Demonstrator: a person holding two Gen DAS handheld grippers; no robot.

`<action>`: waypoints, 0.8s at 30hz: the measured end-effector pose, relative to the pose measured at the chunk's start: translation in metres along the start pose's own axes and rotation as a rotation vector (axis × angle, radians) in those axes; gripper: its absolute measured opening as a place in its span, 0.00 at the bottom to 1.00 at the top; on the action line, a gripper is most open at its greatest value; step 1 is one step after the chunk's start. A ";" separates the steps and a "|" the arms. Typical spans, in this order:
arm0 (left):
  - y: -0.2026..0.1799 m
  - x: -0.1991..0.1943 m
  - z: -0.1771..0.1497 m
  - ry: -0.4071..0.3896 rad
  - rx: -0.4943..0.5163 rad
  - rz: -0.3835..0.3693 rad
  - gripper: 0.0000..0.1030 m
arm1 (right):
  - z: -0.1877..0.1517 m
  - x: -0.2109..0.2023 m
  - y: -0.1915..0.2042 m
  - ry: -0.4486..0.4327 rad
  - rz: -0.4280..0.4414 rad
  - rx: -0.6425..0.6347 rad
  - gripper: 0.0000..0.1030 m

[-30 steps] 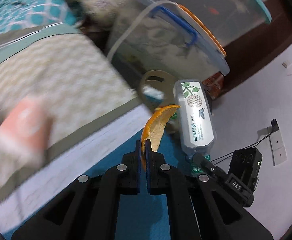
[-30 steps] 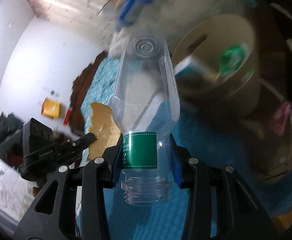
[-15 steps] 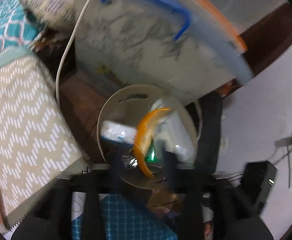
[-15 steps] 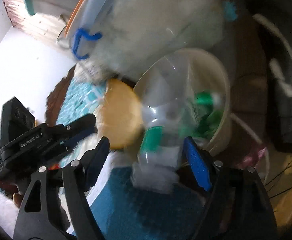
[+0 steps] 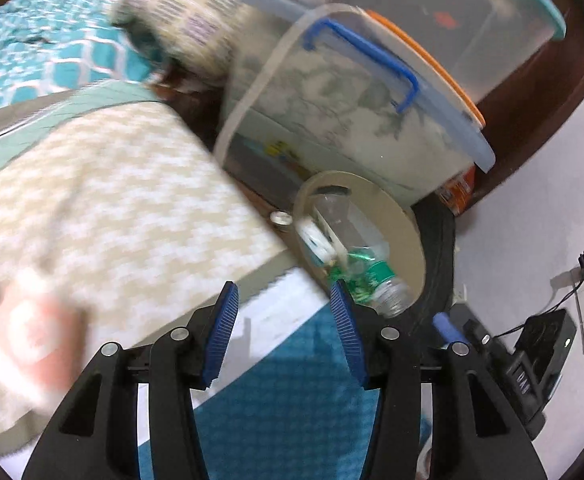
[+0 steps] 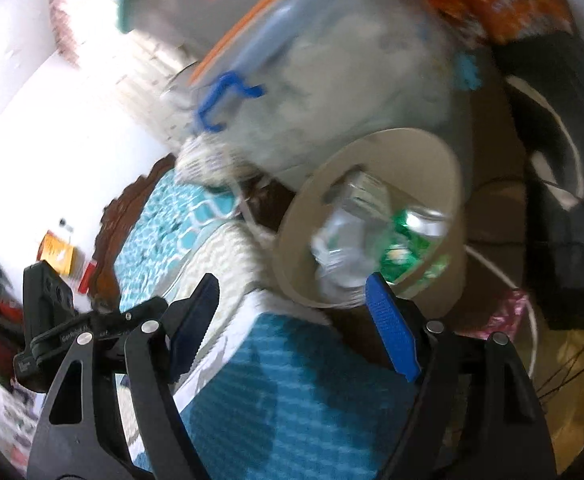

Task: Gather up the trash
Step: 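Move both open tools back over the bed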

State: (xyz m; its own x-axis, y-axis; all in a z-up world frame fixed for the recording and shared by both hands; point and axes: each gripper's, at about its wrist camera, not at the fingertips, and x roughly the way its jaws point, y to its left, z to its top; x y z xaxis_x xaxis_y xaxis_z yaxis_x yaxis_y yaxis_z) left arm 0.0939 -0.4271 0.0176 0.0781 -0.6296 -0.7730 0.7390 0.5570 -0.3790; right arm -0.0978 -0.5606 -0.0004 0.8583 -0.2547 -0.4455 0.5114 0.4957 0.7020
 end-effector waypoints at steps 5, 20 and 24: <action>0.055 -0.065 -0.031 -0.089 -0.062 0.034 0.45 | -0.023 0.026 0.044 0.105 0.077 -0.083 0.72; 0.262 -0.195 -0.137 -0.253 -0.542 0.150 0.43 | -0.092 0.188 0.257 0.526 0.331 -0.407 0.65; 0.279 -0.210 -0.154 -0.258 -0.583 0.155 0.43 | -0.108 0.255 0.294 0.625 0.252 -0.432 0.65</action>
State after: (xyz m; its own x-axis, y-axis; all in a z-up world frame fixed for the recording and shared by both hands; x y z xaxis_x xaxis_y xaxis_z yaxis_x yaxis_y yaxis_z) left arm 0.1805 -0.0559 -0.0036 0.3666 -0.5876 -0.7213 0.2283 0.8084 -0.5425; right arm 0.2676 -0.3904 0.0328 0.6979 0.3572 -0.6208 0.1336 0.7866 0.6028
